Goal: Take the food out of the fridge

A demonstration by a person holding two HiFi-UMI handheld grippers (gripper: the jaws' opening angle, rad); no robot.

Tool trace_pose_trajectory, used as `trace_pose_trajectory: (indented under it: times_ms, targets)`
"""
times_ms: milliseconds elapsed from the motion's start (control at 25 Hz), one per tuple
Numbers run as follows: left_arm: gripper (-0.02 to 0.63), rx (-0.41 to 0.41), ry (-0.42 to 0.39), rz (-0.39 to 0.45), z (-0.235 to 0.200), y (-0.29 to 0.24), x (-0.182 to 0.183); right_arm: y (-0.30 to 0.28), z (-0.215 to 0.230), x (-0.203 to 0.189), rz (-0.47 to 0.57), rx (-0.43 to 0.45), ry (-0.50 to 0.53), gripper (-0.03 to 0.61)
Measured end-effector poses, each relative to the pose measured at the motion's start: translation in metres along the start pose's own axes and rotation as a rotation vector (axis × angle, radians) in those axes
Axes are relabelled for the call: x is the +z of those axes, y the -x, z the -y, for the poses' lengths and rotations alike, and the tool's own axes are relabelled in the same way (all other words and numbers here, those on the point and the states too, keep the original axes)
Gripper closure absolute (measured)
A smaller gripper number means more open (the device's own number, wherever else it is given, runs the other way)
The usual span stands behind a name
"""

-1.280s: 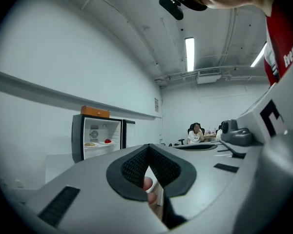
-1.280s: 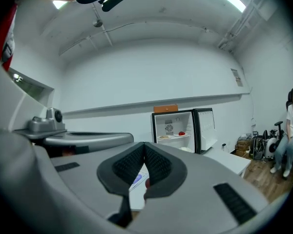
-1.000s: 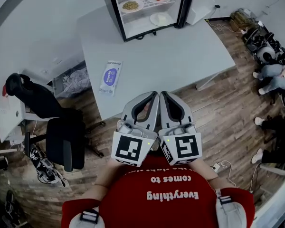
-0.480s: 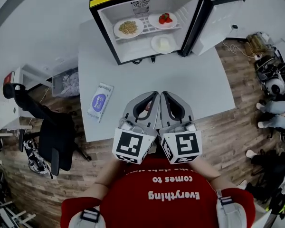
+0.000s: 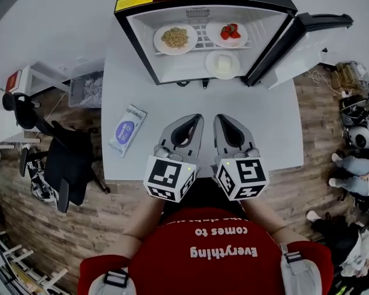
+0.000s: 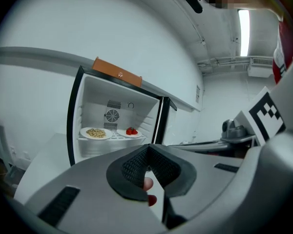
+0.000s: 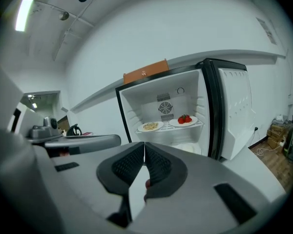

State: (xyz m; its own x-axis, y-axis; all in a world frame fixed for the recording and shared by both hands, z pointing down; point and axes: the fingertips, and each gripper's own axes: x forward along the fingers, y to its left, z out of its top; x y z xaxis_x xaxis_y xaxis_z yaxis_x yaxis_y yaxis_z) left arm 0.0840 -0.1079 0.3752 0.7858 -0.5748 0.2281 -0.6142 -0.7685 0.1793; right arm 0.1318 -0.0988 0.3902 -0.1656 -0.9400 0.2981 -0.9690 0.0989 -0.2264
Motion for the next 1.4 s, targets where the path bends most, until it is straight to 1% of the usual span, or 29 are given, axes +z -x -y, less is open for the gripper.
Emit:
trace_pose_trajectory:
  times_ms: [120,200,240,320,400,480,520,600,680,800,880,960,1160,1200,1280,1400]
  targets:
    - [0.615,0.015,-0.012,-0.022,-0.019,-0.009,-0.006,-0.02,0.011,-0.004,-0.032,-0.002,-0.039,0.565]
    - [0.615,0.024,-0.006,-0.041,-0.029,-0.015,-0.013,-0.034,0.021,-0.013,-0.068,0.0,-0.106,0.564]
    - [0.615,0.025,-0.001,-0.047,-0.033,-0.018,-0.015,-0.042,0.028,-0.021,-0.095,-0.001,-0.158,0.563]
    - [0.615,0.016,0.001,-0.055,-0.038,-0.024,-0.019,-0.06,0.047,-0.041,-0.163,0.003,-0.297,0.563]
    - [0.615,-0.001,0.003,-0.064,-0.042,-0.028,-0.022,-0.08,0.062,-0.064,-0.229,0.025,-0.472,0.563]
    - [0.615,-0.011,0.007,-0.071,-0.046,-0.032,-0.024,-0.099,0.076,-0.087,-0.274,0.055,-0.646,0.561]
    - [0.615,-0.011,0.008,-0.075,-0.048,-0.033,-0.025,-0.108,0.083,-0.095,-0.283,0.068,-0.715,0.552]
    - [0.615,-0.01,0.007,-0.088,-0.051,-0.035,-0.028,-0.126,0.1,-0.107,-0.281,0.079,-0.802,0.49]
    - [0.615,-0.007,0.01,-0.103,-0.054,-0.035,-0.032,-0.144,0.119,-0.117,-0.273,0.068,-0.847,0.474]
    - [0.615,-0.004,0.017,-0.124,-0.058,-0.038,-0.041,-0.17,0.148,-0.132,-0.28,0.008,-0.866,0.469]
    - [0.615,-0.014,0.003,-0.144,-0.056,-0.042,-0.05,-0.186,0.167,-0.144,-0.295,-0.046,-0.856,0.469]
    - [0.615,-0.026,-0.011,-0.166,-0.052,-0.046,-0.058,-0.2,0.181,-0.156,-0.304,-0.084,-0.883,0.469]
    - [0.615,-0.051,0.002,-0.208,-0.045,-0.052,-0.071,-0.225,0.207,-0.157,-0.194,-0.111,-1.007,0.469]
    - [0.615,-0.056,0.002,-0.214,-0.044,-0.052,-0.073,-0.228,0.209,-0.158,-0.184,-0.117,-1.037,0.469]
    - [0.615,-0.061,0.001,-0.223,-0.042,-0.053,-0.075,-0.233,0.213,-0.163,-0.159,-0.12,-1.128,0.47]
    - [0.615,-0.062,0.0,-0.233,-0.042,-0.054,-0.078,-0.237,0.215,-0.163,-0.07,-0.095,-1.291,0.473]
